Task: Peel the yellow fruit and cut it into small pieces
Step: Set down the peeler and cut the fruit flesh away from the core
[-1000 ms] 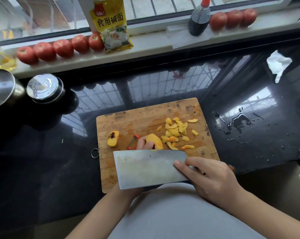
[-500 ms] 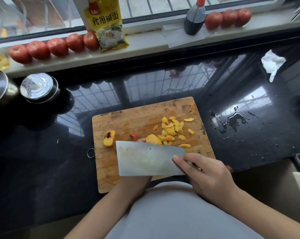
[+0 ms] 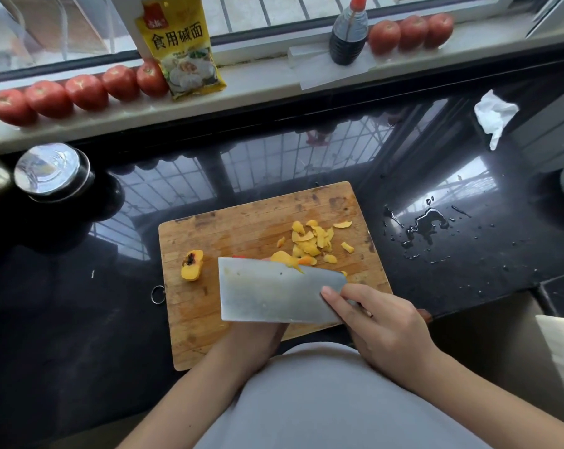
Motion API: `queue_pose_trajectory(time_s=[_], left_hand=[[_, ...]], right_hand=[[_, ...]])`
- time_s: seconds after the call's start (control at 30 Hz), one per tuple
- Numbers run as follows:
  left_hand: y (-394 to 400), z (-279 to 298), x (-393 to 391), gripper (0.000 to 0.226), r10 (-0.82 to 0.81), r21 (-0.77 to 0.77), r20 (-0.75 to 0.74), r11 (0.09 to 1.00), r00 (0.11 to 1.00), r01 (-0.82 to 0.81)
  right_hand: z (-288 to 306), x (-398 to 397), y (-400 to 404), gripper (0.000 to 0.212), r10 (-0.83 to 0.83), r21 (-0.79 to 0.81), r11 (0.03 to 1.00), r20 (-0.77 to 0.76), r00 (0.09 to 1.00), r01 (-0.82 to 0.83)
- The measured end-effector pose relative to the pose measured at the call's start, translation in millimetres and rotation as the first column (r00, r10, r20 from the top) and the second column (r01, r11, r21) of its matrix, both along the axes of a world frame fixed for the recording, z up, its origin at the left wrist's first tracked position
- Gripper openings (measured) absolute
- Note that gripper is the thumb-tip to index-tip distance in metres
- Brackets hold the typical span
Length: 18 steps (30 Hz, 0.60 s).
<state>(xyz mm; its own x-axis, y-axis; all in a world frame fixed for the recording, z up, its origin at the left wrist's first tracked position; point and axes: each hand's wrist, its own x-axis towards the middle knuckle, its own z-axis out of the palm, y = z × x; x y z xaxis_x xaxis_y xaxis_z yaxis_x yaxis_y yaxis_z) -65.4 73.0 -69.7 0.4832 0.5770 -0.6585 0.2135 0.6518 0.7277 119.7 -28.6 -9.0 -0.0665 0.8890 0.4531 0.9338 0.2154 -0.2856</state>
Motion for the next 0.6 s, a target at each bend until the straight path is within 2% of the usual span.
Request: queue_pose_trajectory(time_s=[0.07, 0.1, 0.13, 0.17, 0.27, 0.37, 0.43, 0.5, 0.53, 0.57, 0.6], left_hand=[[18, 27, 7, 0.016, 0.079, -0.064, 0.216, 0.996, 0.973, -0.066], [17, 45, 12, 0.019, 0.109, 0.053, 0.209, 0.991, 0.972, -0.123], [17, 54, 19, 0.021, 0.126, -0.006, 0.247, 0.992, 0.961, -0.129], [18, 61, 25, 0.021, 0.120, 0.004, 0.226, 0.992, 0.967, -0.124], [19, 60, 23, 0.022, 0.247, -0.130, 0.146, 0.965, 0.958, -0.229], [27, 65, 19, 0.021, 0.332, -0.235, 0.201, 0.930, 0.922, -0.283], [31, 63, 12, 0.022, 0.374, -0.275, 0.184, 0.907, 0.909, -0.318], [37, 58, -2, 0.022, 0.362, -0.217, 0.080, 0.916, 0.929, -0.338], [39, 57, -12, 0.021, 0.308, -0.100, -0.031, 0.946, 0.951, -0.309], [42, 53, -24, 0.019, 0.217, 0.063, -0.194, 0.976, 0.957, -0.208], [45, 48, -39, 0.017, 0.103, 0.240, -0.404, 0.971, 0.909, -0.003]], right_hand=[[-14, 7, 1, 0.035, -0.050, -0.046, 0.998, -0.011, 0.999, 0.049], [-21, 13, 2, 0.035, -0.095, -0.092, 0.991, -0.016, 0.995, 0.093], [-29, 19, 5, 0.037, -0.155, -0.142, 0.978, -0.014, 0.988, 0.151], [-34, 23, 8, 0.038, -0.222, -0.192, 0.957, -0.014, 0.975, 0.215], [-36, 31, 13, 0.034, -0.357, -0.247, 0.910, -0.065, 0.932, 0.332], [-25, 29, 15, 0.031, -0.330, -0.205, 0.931, -0.128, 0.935, 0.301], [-23, 30, 20, 0.030, -0.283, -0.221, 0.941, -0.093, 0.955, 0.258], [-29, 33, 25, 0.034, -0.268, -0.315, 0.910, 0.047, 0.962, 0.269], [-32, 35, 25, 0.041, -0.252, -0.338, 0.903, 0.082, 0.964, 0.264], [-35, 37, 23, 0.045, -0.219, -0.322, 0.916, 0.097, 0.971, 0.239], [-37, 39, 20, 0.046, -0.173, -0.273, 0.941, 0.116, 0.978, 0.199]])
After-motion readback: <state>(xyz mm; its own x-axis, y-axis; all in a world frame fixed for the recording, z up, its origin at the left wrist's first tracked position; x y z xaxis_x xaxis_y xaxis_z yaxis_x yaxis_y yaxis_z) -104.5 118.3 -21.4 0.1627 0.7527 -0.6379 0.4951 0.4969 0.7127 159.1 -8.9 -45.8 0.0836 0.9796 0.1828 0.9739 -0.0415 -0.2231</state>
